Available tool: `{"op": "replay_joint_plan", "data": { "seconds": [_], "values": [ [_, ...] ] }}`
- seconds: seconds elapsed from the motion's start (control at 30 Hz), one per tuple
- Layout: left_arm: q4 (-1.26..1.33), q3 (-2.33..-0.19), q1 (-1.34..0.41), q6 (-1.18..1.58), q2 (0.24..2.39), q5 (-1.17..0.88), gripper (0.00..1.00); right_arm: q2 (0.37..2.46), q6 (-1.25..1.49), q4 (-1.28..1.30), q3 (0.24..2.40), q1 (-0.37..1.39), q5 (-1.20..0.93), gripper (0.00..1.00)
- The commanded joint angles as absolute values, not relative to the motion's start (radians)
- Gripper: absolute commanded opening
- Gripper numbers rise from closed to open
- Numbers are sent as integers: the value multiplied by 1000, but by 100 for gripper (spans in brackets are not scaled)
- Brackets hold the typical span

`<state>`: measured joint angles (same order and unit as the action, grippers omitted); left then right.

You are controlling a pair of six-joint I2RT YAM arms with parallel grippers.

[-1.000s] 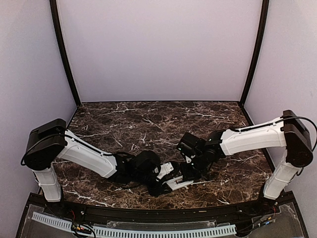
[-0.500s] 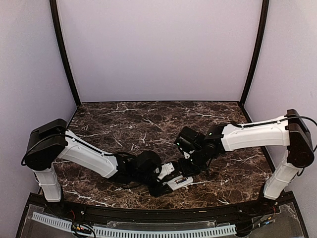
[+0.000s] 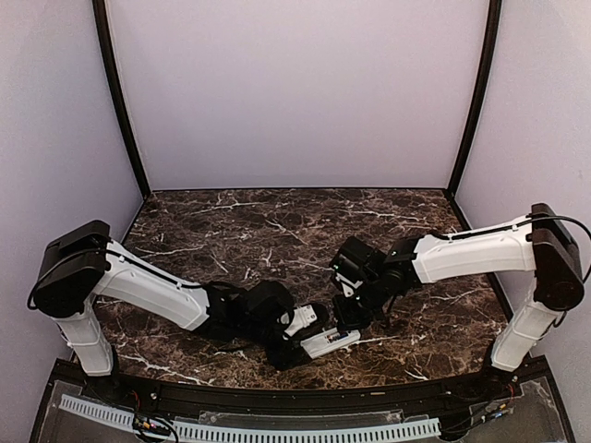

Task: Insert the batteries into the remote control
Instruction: Pick up the battery cover at the center of the board.

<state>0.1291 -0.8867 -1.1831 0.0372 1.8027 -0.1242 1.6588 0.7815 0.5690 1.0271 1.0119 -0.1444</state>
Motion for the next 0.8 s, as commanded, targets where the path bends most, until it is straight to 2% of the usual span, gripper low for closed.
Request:
{"op": "replay_joint_plan", "data": {
  "seconds": [0.0, 0.17, 0.27, 0.43, 0.57, 0.63, 0.77],
  "values": [
    [-25, -848, -1178, 49, 1689, -139, 71, 1648, 744, 659, 1119, 994, -76, 3],
    [-85, -826, -1142, 64, 1568, -122, 74, 1610, 719, 717, 1198, 976, -24, 8],
    [-166, -850, -1132, 91, 1531, -49, 74, 1580, 716, 706, 1237, 974, -4, 15],
    [-277, -893, -1049, 259, 1389, 96, 76, 1605, 774, 670, 1303, 982, 71, 41],
    [-311, -842, -971, 400, 1223, 255, 86, 1700, 875, 651, 1362, 1031, 157, 68],
    [-335, -808, -946, 446, 1153, 315, 92, 1766, 911, 661, 1404, 1059, 188, 73],
    [-382, -750, -913, 504, 1057, 395, 98, 1910, 935, 705, 1544, 1113, 248, 78]
  ]
}}
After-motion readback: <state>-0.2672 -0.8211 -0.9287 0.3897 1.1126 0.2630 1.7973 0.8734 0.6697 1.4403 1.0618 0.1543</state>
